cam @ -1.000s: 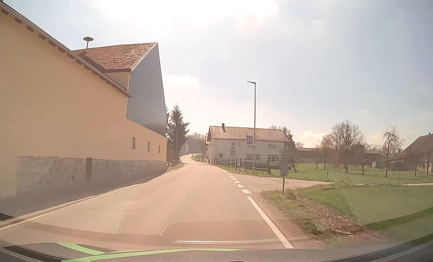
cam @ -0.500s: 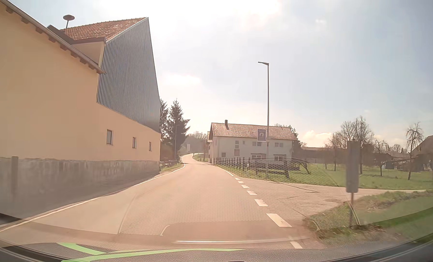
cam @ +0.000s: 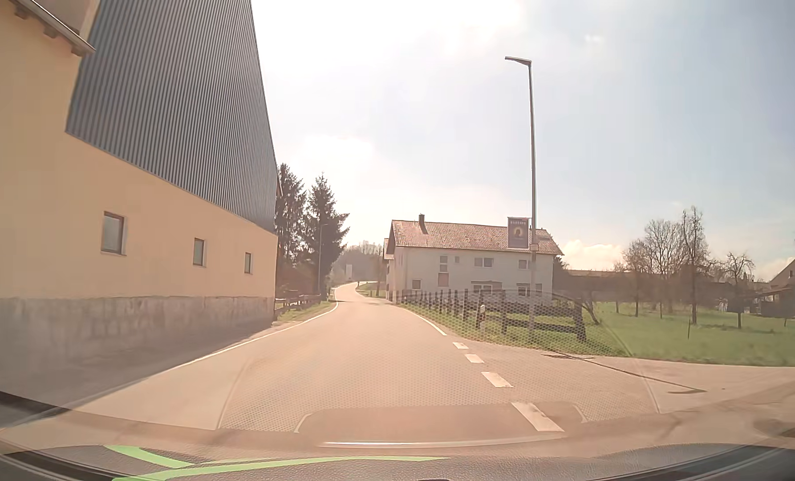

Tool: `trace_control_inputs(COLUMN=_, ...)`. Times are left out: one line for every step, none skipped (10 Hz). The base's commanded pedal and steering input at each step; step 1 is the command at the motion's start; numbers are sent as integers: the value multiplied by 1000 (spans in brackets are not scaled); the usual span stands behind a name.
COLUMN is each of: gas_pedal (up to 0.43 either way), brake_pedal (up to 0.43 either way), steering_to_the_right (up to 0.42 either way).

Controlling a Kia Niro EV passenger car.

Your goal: Follow the waypoints while adhering to traffic rules and regulations

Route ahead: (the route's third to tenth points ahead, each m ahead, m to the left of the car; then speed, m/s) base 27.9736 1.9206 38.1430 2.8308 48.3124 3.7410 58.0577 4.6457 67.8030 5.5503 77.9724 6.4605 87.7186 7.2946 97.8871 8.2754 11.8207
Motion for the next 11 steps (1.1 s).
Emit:
trace_control_inputs(gas_pedal=189, brake_pedal=0, steering_to_the_right=-5)
trace_control_inputs(gas_pedal=189, brake_pedal=0, steering_to_the_right=-5)
trace_control_inputs(gas_pedal=189, brake_pedal=0, steering_to_the_right=-5)
trace_control_inputs(gas_pedal=189, brake_pedal=0, steering_to_the_right=-5)
trace_control_inputs(gas_pedal=189, brake_pedal=0, steering_to_the_right=-5)
trace_control_inputs(gas_pedal=189, brake_pedal=0, steering_to_the_right=-5)
trace_control_inputs(gas_pedal=189, brake_pedal=0, steering_to_the_right=-5)
trace_control_inputs(gas_pedal=189, brake_pedal=0, steering_to_the_right=-5)
trace_control_inputs(gas_pedal=189, brake_pedal=0, steering_to_the_right=-5)
trace_control_inputs(gas_pedal=189, brake_pedal=0, steering_to_the_right=-5)
trace_control_inputs(gas_pedal=189, brake_pedal=0, steering_to_the_right=-5)
